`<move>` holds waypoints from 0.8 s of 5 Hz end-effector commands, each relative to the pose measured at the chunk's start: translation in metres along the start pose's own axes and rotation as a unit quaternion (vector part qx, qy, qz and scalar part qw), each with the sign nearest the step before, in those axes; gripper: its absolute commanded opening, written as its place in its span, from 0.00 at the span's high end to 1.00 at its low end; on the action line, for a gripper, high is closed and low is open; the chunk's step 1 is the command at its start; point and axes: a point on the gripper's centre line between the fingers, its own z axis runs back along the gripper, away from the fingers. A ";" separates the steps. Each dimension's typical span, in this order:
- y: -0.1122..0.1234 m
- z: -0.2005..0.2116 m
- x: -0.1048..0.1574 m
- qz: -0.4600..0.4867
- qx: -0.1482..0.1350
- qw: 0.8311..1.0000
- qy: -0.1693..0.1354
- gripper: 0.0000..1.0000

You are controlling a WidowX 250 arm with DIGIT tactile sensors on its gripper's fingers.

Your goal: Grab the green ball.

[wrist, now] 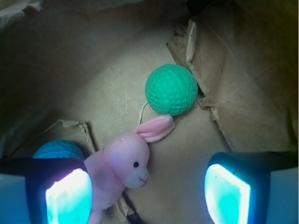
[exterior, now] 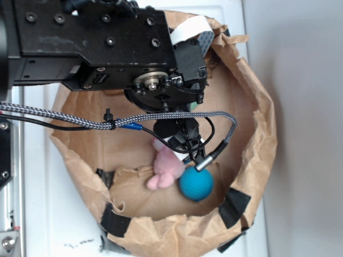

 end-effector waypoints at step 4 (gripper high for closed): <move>-0.004 -0.032 0.039 0.024 -0.020 0.997 -0.077 0.00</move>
